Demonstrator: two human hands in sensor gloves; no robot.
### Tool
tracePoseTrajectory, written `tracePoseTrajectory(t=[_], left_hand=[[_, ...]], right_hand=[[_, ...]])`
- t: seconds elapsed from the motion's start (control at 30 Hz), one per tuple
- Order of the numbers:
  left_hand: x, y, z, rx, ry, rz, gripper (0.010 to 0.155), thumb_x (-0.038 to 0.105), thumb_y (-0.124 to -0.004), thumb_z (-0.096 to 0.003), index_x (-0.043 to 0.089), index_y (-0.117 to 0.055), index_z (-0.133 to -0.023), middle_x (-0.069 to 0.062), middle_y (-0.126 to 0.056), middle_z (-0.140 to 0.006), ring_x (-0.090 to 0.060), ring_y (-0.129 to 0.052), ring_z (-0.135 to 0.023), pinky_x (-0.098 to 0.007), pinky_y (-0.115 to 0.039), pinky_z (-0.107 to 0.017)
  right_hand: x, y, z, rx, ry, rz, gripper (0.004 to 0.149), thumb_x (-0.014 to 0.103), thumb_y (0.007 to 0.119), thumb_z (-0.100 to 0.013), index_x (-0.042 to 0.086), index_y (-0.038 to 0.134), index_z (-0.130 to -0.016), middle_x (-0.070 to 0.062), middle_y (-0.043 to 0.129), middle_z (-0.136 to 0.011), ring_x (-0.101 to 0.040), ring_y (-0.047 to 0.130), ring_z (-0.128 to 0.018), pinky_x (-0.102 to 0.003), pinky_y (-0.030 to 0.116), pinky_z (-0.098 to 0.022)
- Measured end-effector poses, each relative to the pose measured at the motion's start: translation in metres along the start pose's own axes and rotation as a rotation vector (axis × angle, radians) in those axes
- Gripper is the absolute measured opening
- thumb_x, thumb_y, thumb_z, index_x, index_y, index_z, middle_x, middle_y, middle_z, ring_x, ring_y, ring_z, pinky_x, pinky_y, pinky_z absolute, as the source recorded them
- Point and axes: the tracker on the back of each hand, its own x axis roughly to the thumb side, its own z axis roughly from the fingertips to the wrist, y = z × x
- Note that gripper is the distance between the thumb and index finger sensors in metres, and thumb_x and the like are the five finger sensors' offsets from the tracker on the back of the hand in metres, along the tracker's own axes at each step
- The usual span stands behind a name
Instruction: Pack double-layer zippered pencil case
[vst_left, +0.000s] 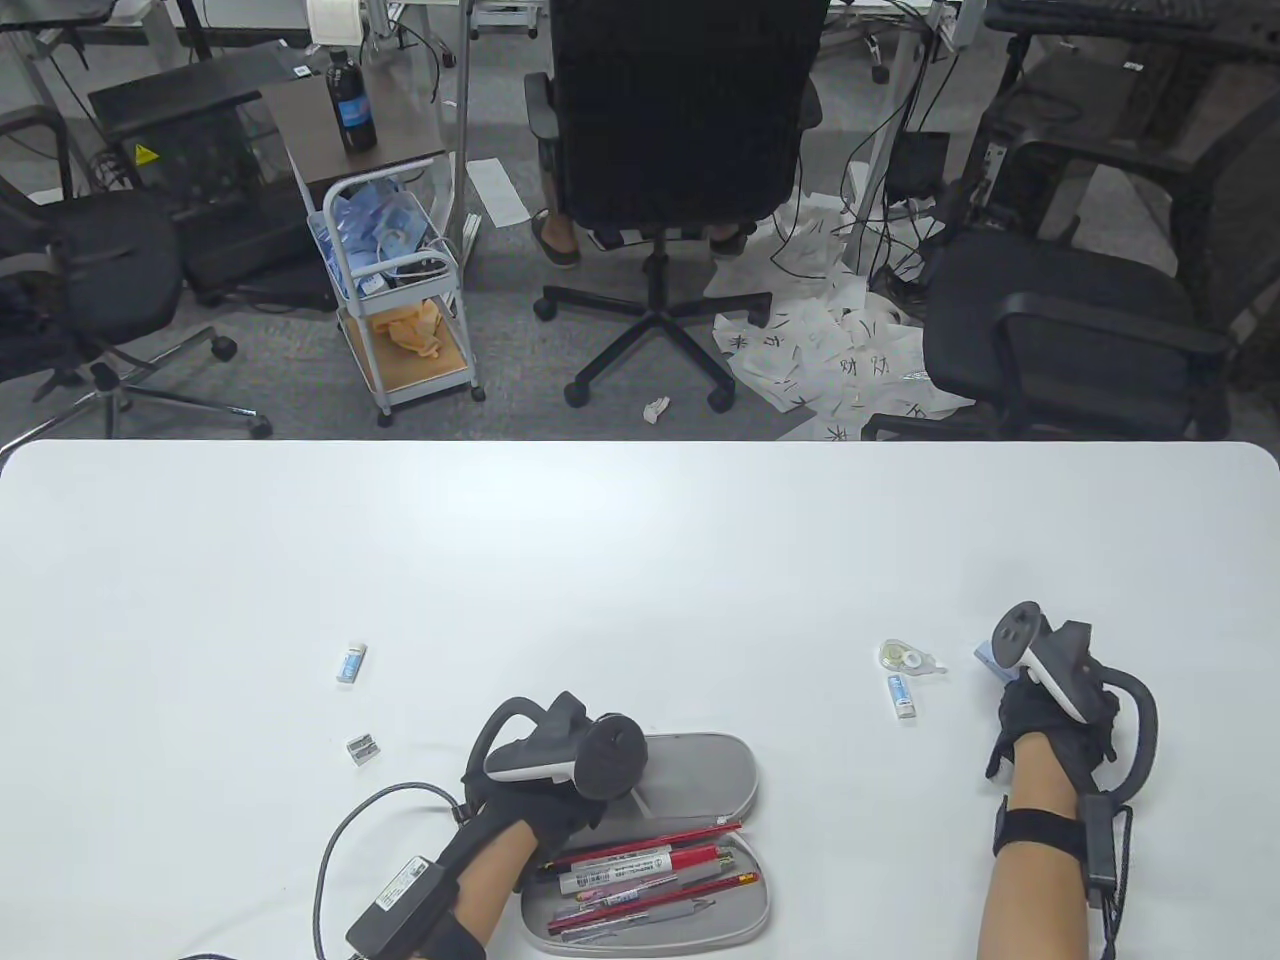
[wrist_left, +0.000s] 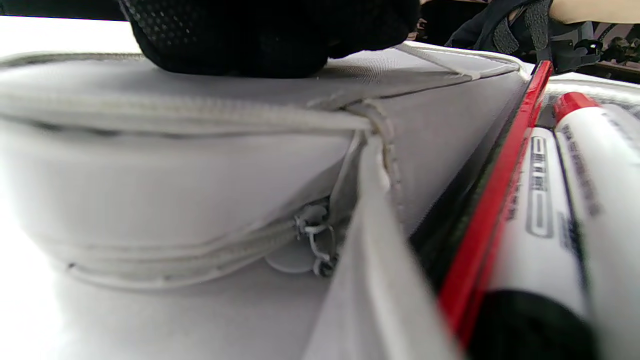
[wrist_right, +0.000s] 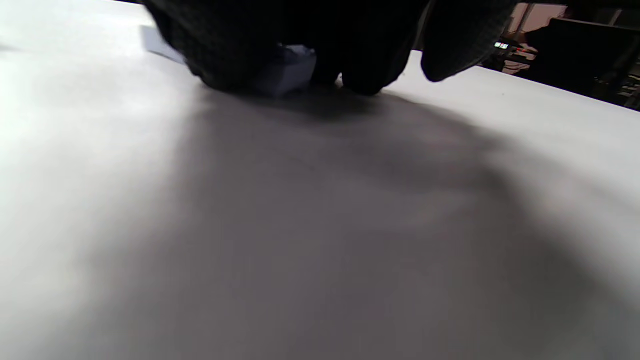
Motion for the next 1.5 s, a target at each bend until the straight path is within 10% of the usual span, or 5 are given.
tracePoseTrajectory(t=[0.3, 0.6, 1.0, 1.5], left_hand=[[-0.001, 0.001, 0.003, 0.022, -0.010, 0.012, 0.039, 0.025, -0.070, -0.0503, 0.020, -0.075, -0.089, -0.009, -0.070, -0.099, -0.018, -0.092, -0.063, -0.047, -0.087, -0.056], [-0.003, 0.003, 0.003, 0.021, -0.023, 0.026, 0.039, 0.025, -0.069, -0.0505, 0.019, -0.074, -0.089, -0.010, -0.069, -0.099, -0.019, -0.093, -0.064, -0.049, -0.089, -0.056], [-0.006, 0.003, 0.003, 0.018, -0.030, 0.066, 0.040, 0.024, -0.067, -0.0510, 0.016, -0.072, -0.090, -0.014, -0.068, -0.098, -0.021, -0.092, -0.065, -0.053, -0.089, -0.054], [-0.020, -0.001, 0.004, -0.019, -0.002, 0.159, 0.039, 0.025, -0.070, -0.0538, 0.014, -0.071, -0.092, -0.014, -0.065, -0.101, -0.024, -0.087, -0.068, -0.056, -0.082, -0.056]], right_hand=[[0.022, -0.038, 0.037, -0.118, -0.191, -0.287, 0.053, 0.030, 0.064, -0.047, 0.013, 0.055, -0.097, -0.015, 0.064, -0.101, -0.038, 0.072, -0.089, -0.058, 0.064, -0.066], [0.119, -0.092, 0.151, -0.236, -0.735, -0.173, 0.054, 0.030, 0.064, -0.047, 0.012, 0.053, -0.097, -0.014, 0.066, -0.098, -0.031, 0.080, -0.081, -0.050, 0.071, -0.064], [0.221, -0.033, 0.245, -0.226, -1.020, 0.479, 0.053, 0.031, 0.071, -0.046, 0.016, 0.063, -0.096, -0.011, 0.073, -0.097, -0.029, 0.083, -0.081, -0.051, 0.072, -0.065], [0.238, -0.031, 0.247, -0.043, -1.087, 0.138, 0.050, 0.036, 0.073, -0.047, 0.017, 0.075, -0.093, -0.010, 0.079, -0.096, -0.029, 0.087, -0.079, -0.045, 0.077, -0.060]])
